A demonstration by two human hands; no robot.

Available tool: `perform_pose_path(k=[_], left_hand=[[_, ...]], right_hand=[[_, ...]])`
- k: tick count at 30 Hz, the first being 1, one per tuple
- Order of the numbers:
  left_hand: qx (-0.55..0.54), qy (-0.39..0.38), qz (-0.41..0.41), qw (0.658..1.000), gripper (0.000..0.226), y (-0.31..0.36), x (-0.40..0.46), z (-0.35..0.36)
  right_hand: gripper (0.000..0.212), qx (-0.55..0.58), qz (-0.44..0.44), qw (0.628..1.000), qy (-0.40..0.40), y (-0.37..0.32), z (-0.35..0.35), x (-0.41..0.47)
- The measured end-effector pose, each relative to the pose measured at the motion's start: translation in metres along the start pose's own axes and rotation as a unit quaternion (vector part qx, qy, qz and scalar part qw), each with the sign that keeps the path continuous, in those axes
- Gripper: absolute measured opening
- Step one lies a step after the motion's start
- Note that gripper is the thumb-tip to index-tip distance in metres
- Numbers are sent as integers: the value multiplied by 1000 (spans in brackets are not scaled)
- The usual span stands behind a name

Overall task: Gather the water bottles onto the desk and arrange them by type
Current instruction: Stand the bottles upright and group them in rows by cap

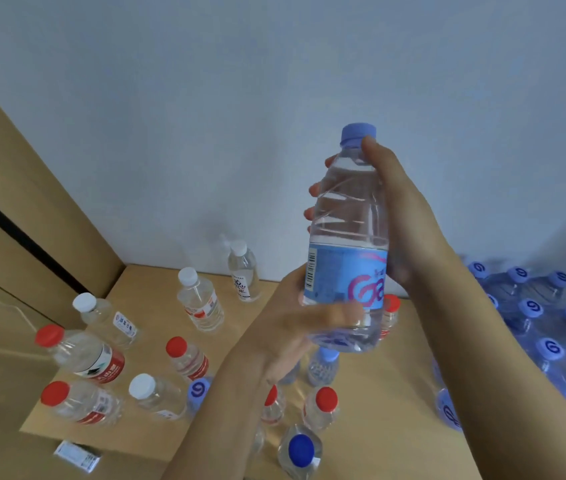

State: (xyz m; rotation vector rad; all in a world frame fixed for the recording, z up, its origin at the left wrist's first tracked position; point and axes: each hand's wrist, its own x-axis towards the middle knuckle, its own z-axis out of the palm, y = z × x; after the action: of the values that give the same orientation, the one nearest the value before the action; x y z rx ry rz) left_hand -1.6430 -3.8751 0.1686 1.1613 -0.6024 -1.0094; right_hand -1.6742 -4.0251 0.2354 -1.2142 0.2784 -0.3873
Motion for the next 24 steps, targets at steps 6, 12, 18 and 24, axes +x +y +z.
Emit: perform_pose_path(k=[6, 12, 18, 24], left_hand=[[114, 71, 47, 990, 54, 1, 8, 16], [100, -12, 46, 994, 46, 5, 4, 19], [125, -2, 24, 992, 52, -5, 10, 33], [116, 12, 37, 992, 52, -16, 16, 47]], right_hand=[[33, -135, -93, 978, 128, -6, 0, -9], [37, 1, -50, 999, -8, -15, -20, -19], [22, -93, -80, 989, 83, -14, -22, -29], [21, -122, -82, 979, 141, -13, -30, -36]])
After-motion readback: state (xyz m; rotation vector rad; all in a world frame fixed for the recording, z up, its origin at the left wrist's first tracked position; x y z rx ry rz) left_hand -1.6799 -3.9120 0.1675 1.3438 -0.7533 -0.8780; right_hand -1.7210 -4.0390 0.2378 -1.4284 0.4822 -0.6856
